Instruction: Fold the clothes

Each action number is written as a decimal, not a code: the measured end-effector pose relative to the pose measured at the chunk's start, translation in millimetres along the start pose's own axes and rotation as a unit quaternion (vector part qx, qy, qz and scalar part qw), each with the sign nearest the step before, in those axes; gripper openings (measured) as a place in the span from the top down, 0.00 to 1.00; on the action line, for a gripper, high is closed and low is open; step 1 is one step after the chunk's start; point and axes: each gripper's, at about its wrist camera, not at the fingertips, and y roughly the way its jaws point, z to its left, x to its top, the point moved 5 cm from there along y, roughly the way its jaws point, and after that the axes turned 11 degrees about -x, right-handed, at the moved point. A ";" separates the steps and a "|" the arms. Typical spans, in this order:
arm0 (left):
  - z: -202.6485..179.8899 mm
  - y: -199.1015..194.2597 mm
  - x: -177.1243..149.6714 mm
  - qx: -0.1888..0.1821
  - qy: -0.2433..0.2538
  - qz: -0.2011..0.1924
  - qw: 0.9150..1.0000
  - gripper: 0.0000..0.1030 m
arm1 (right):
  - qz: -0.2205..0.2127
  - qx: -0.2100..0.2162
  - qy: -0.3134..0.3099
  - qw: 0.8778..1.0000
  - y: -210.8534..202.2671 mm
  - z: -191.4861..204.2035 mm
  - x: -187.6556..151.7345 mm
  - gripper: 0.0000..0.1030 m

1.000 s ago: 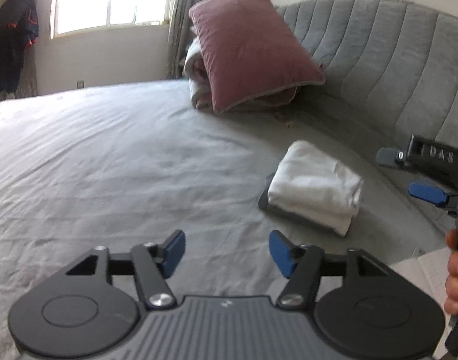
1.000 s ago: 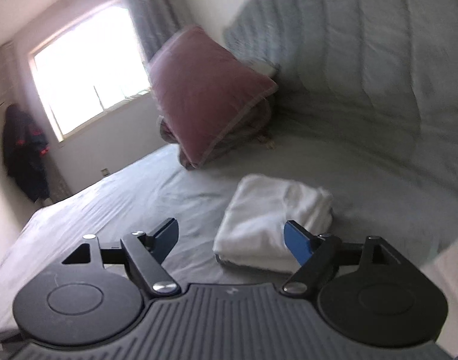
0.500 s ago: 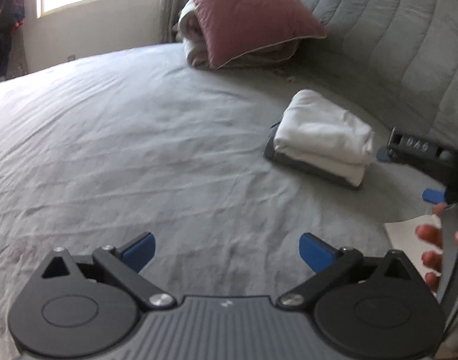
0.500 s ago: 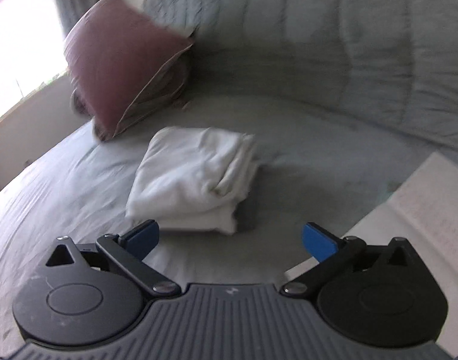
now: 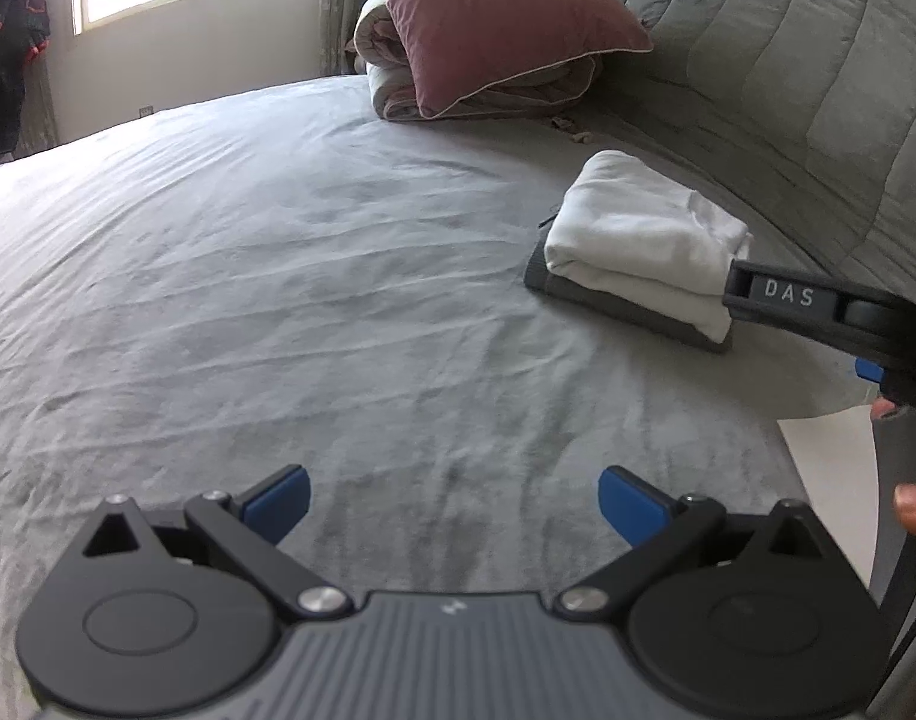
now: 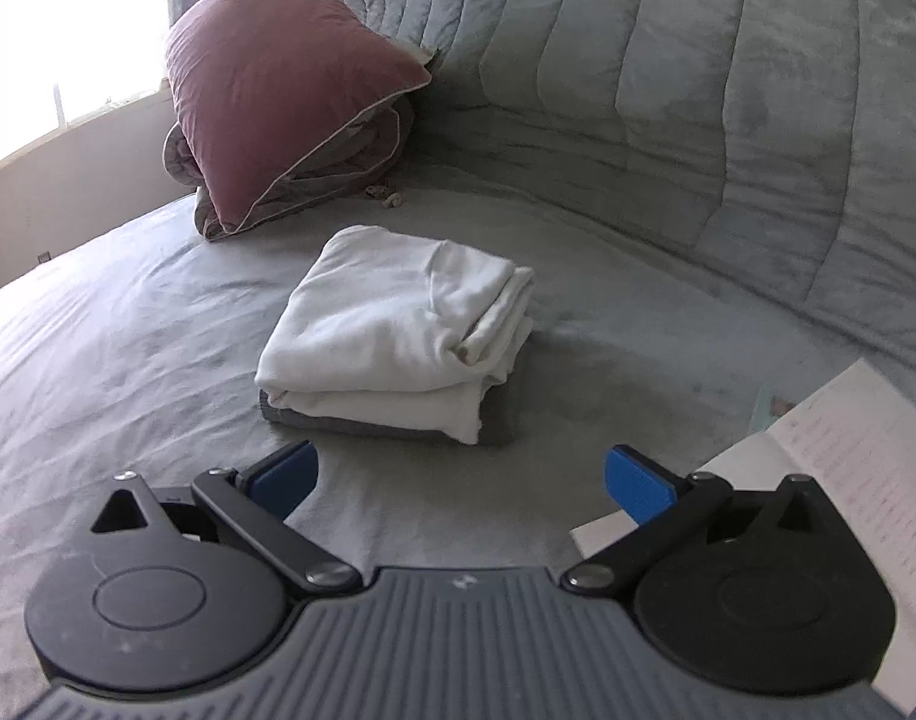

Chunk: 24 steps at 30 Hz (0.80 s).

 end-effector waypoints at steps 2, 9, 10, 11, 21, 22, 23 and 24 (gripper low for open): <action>-2.5 0.0 -0.4 0.001 -0.001 -0.004 1.000 0.01 | -0.003 -0.003 -0.001 1.000 -1.3 -3.9 0.0 0.00; -3.5 2.8 -3.7 0.025 -0.007 -0.002 1.000 0.00 | 0.004 -0.015 -0.007 1.000 -0.1 -13.8 -3.1 0.00; -2.9 3.6 -4.4 0.028 -0.007 -0.001 1.000 0.00 | 0.003 -0.016 -0.010 1.000 -0.5 -14.2 -3.5 0.00; -2.7 4.3 -5.0 0.031 -0.007 0.000 0.999 0.00 | 0.001 -0.017 -0.013 1.000 -0.3 -14.3 -3.7 0.00; -3.3 6.7 -7.8 0.028 -0.008 0.007 1.000 0.00 | -0.001 -0.035 -0.044 0.998 -1.7 -13.2 -7.4 0.00; -3.3 7.5 -8.4 0.029 -0.007 0.008 1.000 0.00 | -0.001 -0.036 -0.047 0.998 -2.5 -12.9 -7.5 0.00; -3.3 8.3 -9.0 0.031 -0.005 0.009 0.999 0.00 | -0.002 -0.036 -0.050 0.998 -3.3 -12.4 -7.7 0.00; -3.3 9.2 -9.7 0.033 -0.004 0.011 0.999 0.00 | -0.003 -0.036 -0.053 0.998 -4.2 -12.0 -8.0 0.00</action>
